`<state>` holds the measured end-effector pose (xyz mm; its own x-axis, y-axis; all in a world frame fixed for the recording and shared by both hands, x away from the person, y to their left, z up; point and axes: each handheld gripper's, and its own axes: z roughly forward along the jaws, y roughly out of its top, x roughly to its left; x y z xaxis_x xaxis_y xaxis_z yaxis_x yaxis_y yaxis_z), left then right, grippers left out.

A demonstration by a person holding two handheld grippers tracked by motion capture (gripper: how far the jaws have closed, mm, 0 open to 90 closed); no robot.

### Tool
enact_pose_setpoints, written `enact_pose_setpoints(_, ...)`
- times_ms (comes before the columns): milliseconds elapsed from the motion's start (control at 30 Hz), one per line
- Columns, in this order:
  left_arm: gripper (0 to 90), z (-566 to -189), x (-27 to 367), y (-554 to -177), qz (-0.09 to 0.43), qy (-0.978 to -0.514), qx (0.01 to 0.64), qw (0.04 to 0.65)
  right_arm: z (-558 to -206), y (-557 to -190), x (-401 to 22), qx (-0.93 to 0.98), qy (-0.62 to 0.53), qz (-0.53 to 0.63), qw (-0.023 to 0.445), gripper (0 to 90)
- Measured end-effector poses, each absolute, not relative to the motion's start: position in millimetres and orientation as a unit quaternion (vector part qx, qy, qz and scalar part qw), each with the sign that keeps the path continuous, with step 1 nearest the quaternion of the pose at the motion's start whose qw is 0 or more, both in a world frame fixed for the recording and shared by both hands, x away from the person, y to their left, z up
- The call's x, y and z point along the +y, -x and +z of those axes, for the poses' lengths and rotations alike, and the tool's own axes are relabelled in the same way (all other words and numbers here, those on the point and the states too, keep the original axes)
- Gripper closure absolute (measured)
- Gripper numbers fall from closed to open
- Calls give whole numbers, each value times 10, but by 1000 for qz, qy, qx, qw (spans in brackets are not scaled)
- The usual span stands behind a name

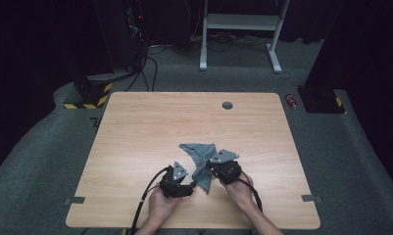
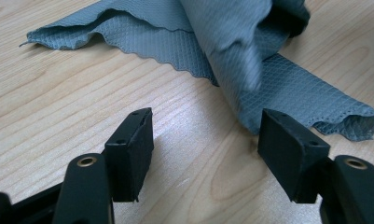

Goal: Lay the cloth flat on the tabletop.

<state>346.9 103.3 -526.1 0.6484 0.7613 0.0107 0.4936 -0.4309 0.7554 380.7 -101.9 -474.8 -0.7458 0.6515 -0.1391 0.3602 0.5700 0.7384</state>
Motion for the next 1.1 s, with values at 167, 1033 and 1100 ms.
enact_pose_setpoints(167,360,-5262,1030,-3469,180,-826,381,375,-4650,-3892,-1158,851,-314,368,206,888)
enact_pose_setpoints(1033,361,-5261,1028,-3471,181,-825,382,375,-4934,-4500,-1849,804,-474,319,166,812)
enact_pose_setpoints(1100,361,-5259,1032,-3474,184,-826,381,373,-4878,-4419,-1861,800,-470,330,173,758)
